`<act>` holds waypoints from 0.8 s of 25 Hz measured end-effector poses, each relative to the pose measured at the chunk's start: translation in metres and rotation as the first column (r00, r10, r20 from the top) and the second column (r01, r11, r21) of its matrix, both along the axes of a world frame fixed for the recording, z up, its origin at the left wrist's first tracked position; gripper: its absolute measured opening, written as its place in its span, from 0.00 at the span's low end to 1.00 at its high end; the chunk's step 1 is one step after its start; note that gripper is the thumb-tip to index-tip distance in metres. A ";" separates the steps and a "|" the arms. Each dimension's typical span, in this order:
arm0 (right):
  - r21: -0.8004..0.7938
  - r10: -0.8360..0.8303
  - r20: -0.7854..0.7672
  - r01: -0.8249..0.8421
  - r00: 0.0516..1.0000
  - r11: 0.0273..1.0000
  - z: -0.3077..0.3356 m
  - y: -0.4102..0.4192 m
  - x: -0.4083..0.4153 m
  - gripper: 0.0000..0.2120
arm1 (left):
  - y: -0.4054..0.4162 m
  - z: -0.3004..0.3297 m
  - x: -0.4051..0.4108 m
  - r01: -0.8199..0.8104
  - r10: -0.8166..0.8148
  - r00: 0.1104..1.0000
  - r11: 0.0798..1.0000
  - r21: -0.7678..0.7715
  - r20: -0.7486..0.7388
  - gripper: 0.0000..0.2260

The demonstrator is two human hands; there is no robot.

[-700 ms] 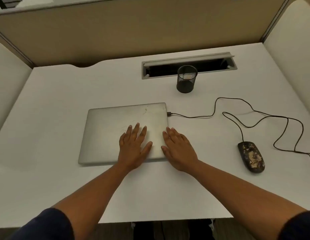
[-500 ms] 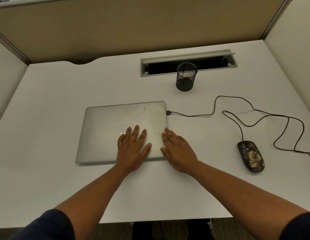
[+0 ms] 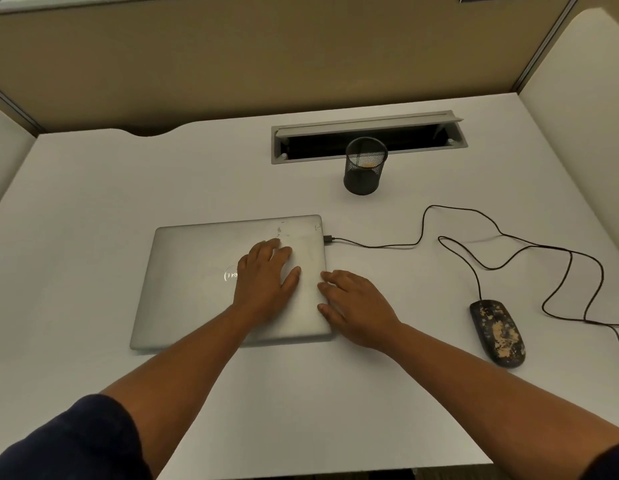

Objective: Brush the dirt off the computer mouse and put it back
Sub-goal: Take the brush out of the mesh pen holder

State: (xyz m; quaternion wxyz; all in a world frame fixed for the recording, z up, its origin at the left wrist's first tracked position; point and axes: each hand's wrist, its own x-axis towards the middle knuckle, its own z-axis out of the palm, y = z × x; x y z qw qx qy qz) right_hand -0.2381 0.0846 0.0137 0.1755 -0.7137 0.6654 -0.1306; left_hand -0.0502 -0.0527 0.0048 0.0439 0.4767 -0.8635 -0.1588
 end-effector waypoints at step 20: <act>-0.185 -0.454 -0.177 0.423 0.873 0.887 0.063 -0.162 -0.143 0.24 | -0.069 -0.028 -0.066 -0.111 0.094 0.989 0.982 -0.152 -0.116 0.25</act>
